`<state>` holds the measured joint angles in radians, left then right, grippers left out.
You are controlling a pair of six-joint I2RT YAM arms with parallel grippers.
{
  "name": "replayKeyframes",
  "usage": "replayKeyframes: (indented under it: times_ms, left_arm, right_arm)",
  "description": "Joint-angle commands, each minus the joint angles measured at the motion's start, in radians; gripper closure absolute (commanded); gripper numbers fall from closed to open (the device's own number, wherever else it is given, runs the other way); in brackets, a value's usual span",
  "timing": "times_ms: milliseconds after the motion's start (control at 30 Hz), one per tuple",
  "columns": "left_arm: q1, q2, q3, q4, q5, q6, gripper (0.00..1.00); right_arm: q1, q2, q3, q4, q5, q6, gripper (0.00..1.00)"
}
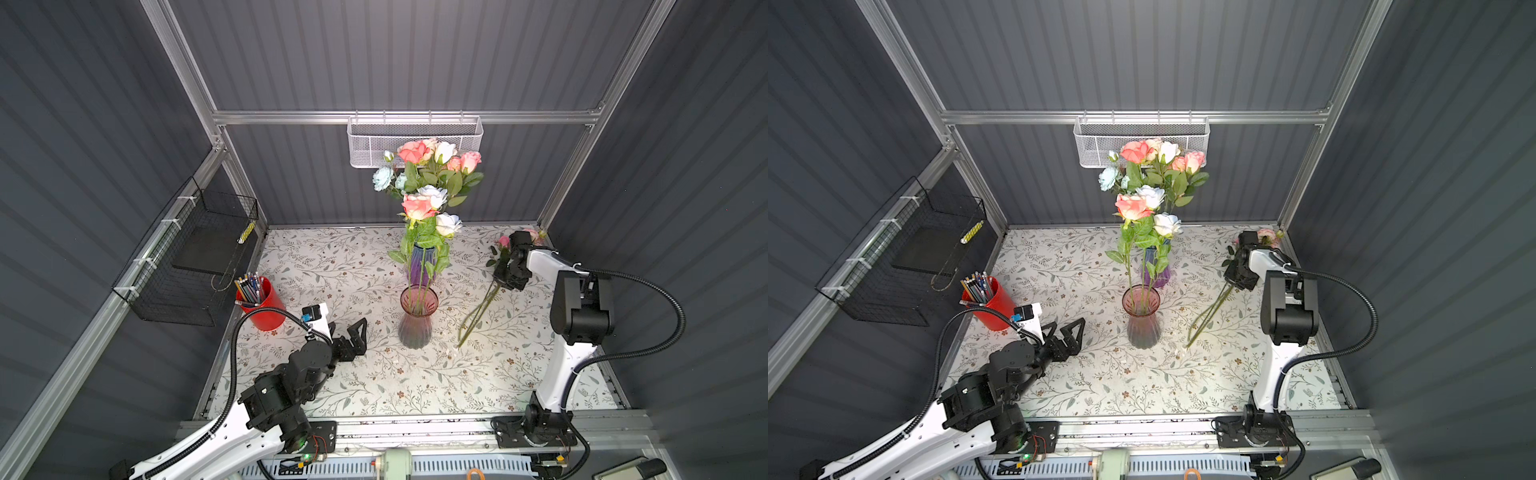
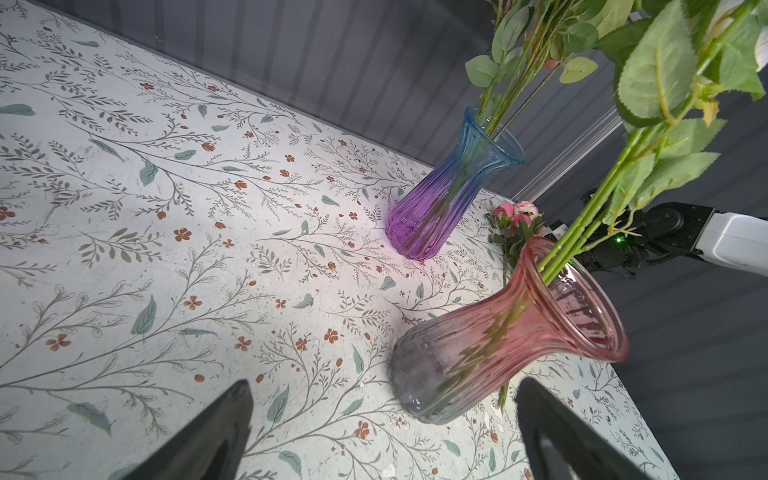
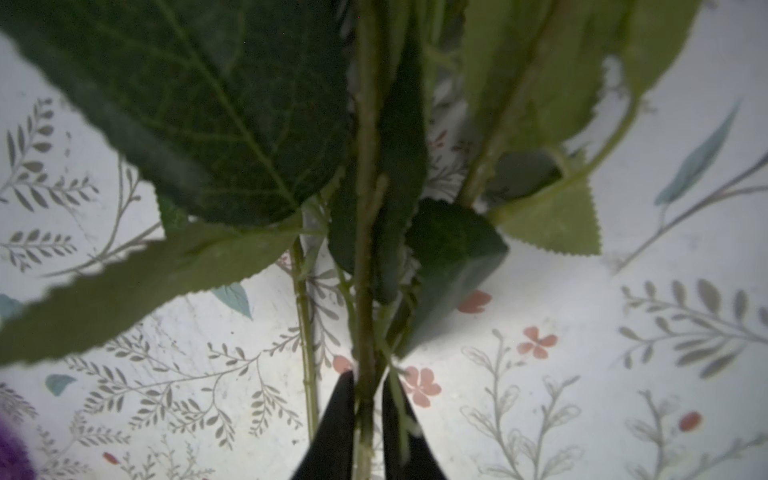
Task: Arrange the flowers into the vase
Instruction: 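Grasp the small pink rose bunch stems with the right gripper and lift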
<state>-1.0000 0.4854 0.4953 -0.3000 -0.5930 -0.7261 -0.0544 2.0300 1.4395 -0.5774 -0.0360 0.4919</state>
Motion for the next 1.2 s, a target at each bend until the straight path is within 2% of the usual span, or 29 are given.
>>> replayKeyframes:
  times_ms: [0, 233, 567, 800, 1167]
  left_arm:
    - [0.001, 0.016, -0.009, 0.005, -0.028, 0.022, 0.01]
    - [0.000, 0.049, 0.000, 0.035, -0.020, 0.029, 0.01]
    - [0.001, 0.075, 0.032, 0.034, 0.002, 0.030, 0.01]
    - [0.001, 0.064, 0.071, 0.017, 0.015, 0.043, 0.01]
    - [0.001, 0.061, 0.112, 0.074, 0.026, 0.120, 0.01]
  right_arm:
    - [-0.002, -0.030, -0.025, 0.025, -0.018, 0.008, 0.90]
    - [0.020, -0.155, -0.068, 0.057, -0.028, 0.004, 0.96]
    - [0.071, -0.405, -0.136, 0.066, -0.037, 0.008, 0.97]
    - [0.134, -0.676, -0.280, 0.176, -0.035, -0.006, 0.97]
    - [0.192, -1.037, -0.378, 0.179, 0.018, -0.011, 0.98]
